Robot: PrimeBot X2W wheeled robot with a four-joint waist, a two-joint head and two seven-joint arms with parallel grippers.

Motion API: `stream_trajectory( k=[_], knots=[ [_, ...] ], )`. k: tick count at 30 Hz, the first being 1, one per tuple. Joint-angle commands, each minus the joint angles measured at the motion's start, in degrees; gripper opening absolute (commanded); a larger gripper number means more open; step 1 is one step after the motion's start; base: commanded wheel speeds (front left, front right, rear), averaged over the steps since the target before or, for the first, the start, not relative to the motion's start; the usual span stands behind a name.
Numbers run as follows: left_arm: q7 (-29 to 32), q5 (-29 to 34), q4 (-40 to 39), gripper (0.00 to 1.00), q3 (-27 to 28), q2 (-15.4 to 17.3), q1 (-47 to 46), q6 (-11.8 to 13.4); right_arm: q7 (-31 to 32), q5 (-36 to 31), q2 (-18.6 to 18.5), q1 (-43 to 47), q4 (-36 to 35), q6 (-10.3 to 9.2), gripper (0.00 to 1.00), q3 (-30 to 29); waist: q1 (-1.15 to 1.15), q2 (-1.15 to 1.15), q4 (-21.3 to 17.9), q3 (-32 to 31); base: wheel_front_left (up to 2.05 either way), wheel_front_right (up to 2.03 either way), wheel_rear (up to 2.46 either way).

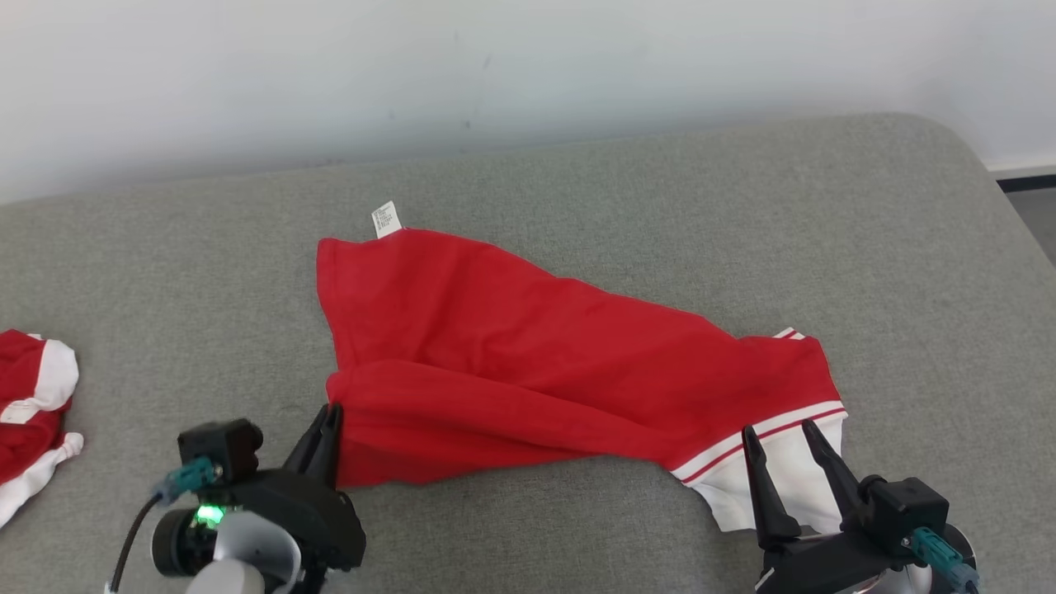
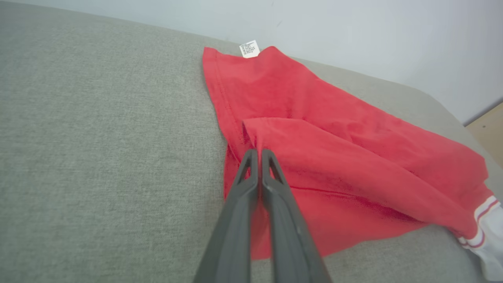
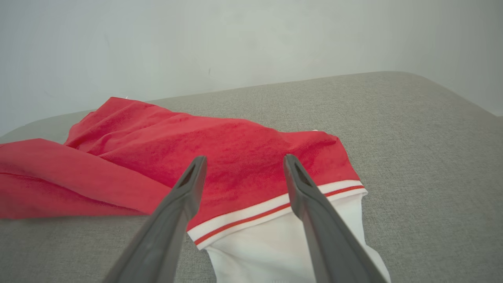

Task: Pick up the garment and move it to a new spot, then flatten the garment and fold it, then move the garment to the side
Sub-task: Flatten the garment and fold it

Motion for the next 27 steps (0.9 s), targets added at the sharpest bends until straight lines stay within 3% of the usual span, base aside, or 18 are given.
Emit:
stream_trajectory(
  k=[1, 5, 9, 17, 18, 19, 20, 27],
  knots=[
    [-0.6, -1.0, -2.5, 0.00, 0.4, 0.0, 2.6, 0.4, -0.2, 0.3, 0.0, 0.7, 0.1, -0.13, 1.00, -0.3, 0.00, 0.00, 0.8, -1.2, 0.00, 0.00, 0.00],
    [0.5, -1.2, -9.9, 0.00, 0.1, 0.4, 8.9, 1.7, 0.0, 0.3, 0.0, 1.4, 0.2, -0.13, 1.00, -0.7, 0.00, 0.00, 1.6, -2.3, 0.00, 0.00, 0.00],
    [2.1, -0.9, -19.0, 0.00, 0.8, 1.1, 17.5, 5.3, 0.2, 0.4, 0.0, 2.2, 0.2, -0.13, 1.00, -0.6, 0.00, 0.00, 2.0, -3.3, 0.00, 0.00, 0.00],
    [1.4, 0.8, -18.2, 0.00, 0.1, 2.7, 22.4, 6.3, 0.5, 0.5, 0.0, 2.7, 0.2, -0.13, 1.00, -0.3, 0.00, 0.00, 2.2, -4.6, 0.00, 0.00, 0.00],
    [0.7, 1.3, -17.5, 0.10, -0.2, 2.9, 22.1, 6.1, 0.5, 0.5, 0.0, 2.8, 0.2, -0.13, 1.00, -0.3, 0.00, 0.00, 2.2, -4.8, 0.00, 0.00, 0.00],
    [-0.1, 1.5, -16.5, 0.50, -0.2, 2.8, 21.7, 6.0, 0.6, 0.5, 0.0, 2.9, 0.3, -0.13, 1.00, -0.3, 0.00, 0.00, 2.2, -5.1, 0.00, 0.00, 0.00],
    [-0.7, 1.7, -15.6, 1.00, -0.3, 2.6, 21.4, 6.0, 0.6, 0.5, 0.0, 3.0, 0.3, -0.13, 1.00, -0.3, 0.00, 0.00, 2.1, -5.4, 0.00, 0.00, 0.00],
    [-10.4, 2.4, -11.2, 1.00, 0.9, 1.6, 21.0, 5.5, 0.5, 0.4, 0.0, 3.8, 0.2, -0.13, 1.00, -1.3, 0.00, 0.00, 1.9, -7.8, 0.00, 0.00, 0.00]
  ],
)
